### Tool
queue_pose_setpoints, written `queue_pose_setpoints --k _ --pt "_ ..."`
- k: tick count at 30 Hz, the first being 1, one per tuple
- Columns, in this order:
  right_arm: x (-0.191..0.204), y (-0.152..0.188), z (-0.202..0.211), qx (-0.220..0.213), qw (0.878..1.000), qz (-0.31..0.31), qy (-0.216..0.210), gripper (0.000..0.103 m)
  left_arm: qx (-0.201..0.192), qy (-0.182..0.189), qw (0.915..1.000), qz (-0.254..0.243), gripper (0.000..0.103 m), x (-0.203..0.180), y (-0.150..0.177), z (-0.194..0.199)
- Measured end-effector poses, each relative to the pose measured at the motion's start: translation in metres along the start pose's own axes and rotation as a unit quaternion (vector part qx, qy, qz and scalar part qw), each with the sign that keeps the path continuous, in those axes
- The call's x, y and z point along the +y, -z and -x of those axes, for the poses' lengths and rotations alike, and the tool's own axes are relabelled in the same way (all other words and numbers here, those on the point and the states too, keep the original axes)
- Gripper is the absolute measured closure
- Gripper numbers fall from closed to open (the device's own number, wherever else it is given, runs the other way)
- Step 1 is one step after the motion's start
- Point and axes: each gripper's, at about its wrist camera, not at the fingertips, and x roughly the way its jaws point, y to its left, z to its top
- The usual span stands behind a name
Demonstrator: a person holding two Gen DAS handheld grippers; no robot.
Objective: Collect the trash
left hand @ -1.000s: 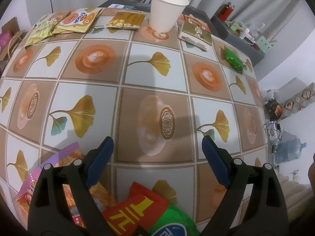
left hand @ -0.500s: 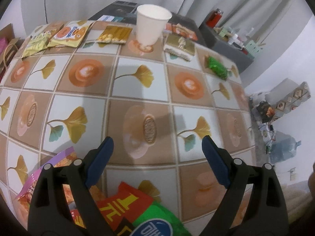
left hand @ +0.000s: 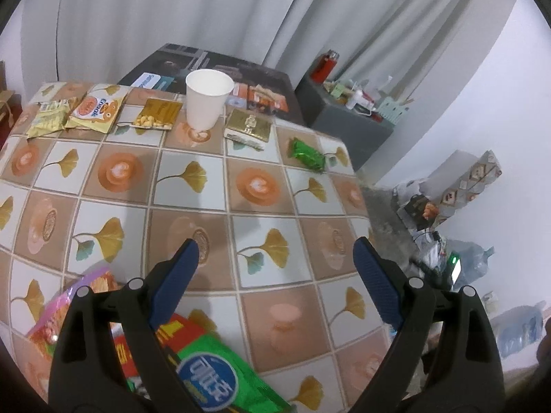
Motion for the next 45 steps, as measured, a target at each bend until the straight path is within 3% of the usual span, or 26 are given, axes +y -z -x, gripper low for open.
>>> queue_pose_setpoints --k 4,7,11,19,25,30,35,38,42,45 --pt "-0.042 0.022 -0.042 0.075 0.997 -0.015 0.033 0.015 -0.004 0.008 0.9999 0.006 0.016 -0.006 0.011 0.014" --pt "-0.043 0.033 -0.086 0.113 0.990 0.039 0.074 0.014 -0.006 0.008 0.9999 0.004 0.016 -0.012 0.018 0.026" --pt "-0.053 0.026 -0.105 0.118 0.990 0.001 0.073 0.014 -0.016 -0.001 0.9999 -0.004 0.016 -0.018 0.030 0.054" --pt "-0.049 0.026 -0.049 0.059 0.998 -0.020 0.005 0.014 -0.055 -0.022 0.9982 -0.001 0.016 -0.011 0.043 0.103" --pt "-0.032 0.032 0.058 -0.024 0.997 0.018 -0.069 0.014 -0.100 -0.031 0.9942 0.023 0.016 0.002 0.052 0.149" --pt "-0.002 0.055 0.150 -0.053 0.983 0.066 -0.163 0.014 -0.143 -0.063 0.9869 0.039 0.016 0.022 0.074 0.190" --pt "0.042 0.087 0.200 -0.014 0.957 0.106 -0.269 0.014 -0.153 -0.097 0.9807 0.073 0.016 0.056 0.104 0.211" --pt "0.077 0.114 0.216 0.028 0.930 0.109 -0.350 0.014 -0.156 -0.117 0.9773 0.084 0.016 0.072 0.123 0.220" --pt "0.145 0.175 0.222 0.135 0.872 0.113 -0.456 0.014 -0.157 -0.141 0.9738 0.084 0.016 0.086 0.143 0.221" --pt "0.203 0.233 0.223 0.211 0.835 0.142 -0.488 0.014 -0.150 -0.150 0.9732 0.089 0.016 0.101 0.149 0.209"
